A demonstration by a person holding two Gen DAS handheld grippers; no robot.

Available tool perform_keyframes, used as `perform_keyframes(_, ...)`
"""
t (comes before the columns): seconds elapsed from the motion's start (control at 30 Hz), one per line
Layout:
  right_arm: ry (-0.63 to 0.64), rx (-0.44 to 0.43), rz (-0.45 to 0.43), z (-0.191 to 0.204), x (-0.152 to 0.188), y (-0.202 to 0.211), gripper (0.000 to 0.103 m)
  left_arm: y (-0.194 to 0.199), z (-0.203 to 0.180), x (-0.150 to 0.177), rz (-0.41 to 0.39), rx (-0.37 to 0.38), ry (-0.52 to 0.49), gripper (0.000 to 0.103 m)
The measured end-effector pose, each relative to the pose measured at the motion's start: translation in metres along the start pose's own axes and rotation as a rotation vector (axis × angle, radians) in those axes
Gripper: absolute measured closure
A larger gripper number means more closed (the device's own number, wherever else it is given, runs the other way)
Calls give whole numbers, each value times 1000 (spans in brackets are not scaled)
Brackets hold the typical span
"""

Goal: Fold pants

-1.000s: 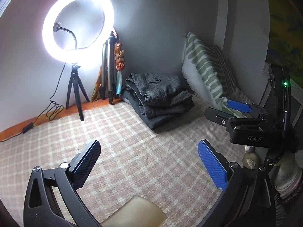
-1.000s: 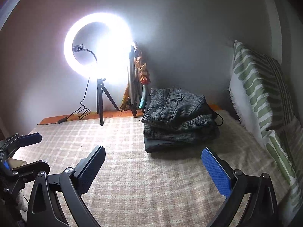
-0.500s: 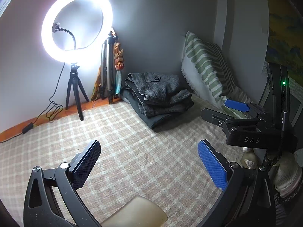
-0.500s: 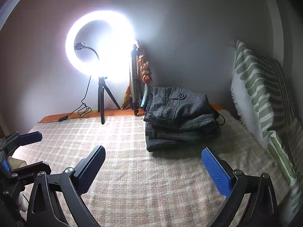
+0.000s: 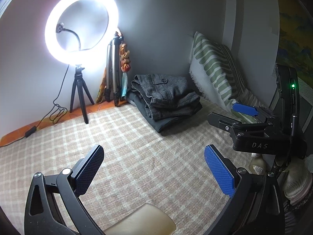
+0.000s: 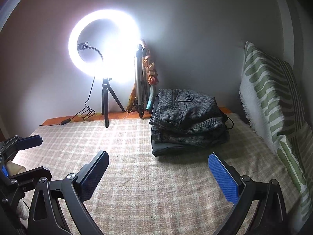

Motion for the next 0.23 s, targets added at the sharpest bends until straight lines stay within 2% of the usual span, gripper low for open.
perform_keyframes(0.23, -2, -3, 2, 0, 1, -1, 0, 2, 1, 1, -22, -11, -27, 1)
Point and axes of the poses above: each gripper's, at about its wrist camera, not at the fingertips, and y roughly against the way its jaws point, z to its left, x to its underside, the point moved 5 cm from there along -y, roughly the way its jaws point, and after that the axes turned 3 degrees about -x, right-handed, at the moved point
